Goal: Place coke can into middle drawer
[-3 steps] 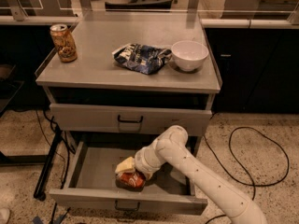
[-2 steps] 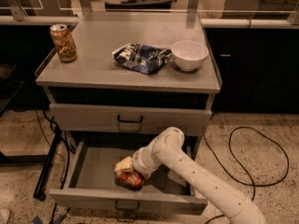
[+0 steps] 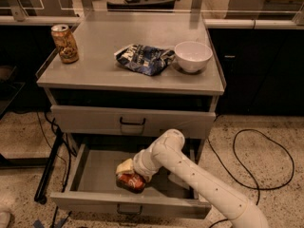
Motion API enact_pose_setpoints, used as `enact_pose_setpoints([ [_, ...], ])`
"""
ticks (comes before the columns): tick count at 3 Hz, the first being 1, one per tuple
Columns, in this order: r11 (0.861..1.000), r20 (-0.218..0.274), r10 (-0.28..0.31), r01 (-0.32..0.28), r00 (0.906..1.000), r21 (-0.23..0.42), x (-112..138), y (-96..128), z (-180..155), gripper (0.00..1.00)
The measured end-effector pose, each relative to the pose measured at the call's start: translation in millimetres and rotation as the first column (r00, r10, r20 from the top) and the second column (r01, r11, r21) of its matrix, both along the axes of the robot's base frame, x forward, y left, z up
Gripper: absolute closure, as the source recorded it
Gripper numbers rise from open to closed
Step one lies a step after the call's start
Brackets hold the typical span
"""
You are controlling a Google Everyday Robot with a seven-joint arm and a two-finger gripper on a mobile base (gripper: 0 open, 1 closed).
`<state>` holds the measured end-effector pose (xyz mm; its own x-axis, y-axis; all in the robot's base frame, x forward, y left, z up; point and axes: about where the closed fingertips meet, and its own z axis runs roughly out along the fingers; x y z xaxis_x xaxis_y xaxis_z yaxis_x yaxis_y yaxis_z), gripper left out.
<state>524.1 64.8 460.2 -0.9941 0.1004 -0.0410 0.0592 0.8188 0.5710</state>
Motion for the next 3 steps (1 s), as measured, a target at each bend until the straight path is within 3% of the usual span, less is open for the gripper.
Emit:
enact_pose_setpoints([
  [2, 0.998, 0.012, -0.044, 0.044, 0.999, -0.036, 19.1, 2.0, -7.2, 1.0],
  [3, 0.996, -0.005, -0.065, 0.065, 0.9978, -0.064, 21.9, 0.7, -21.0, 1.0],
])
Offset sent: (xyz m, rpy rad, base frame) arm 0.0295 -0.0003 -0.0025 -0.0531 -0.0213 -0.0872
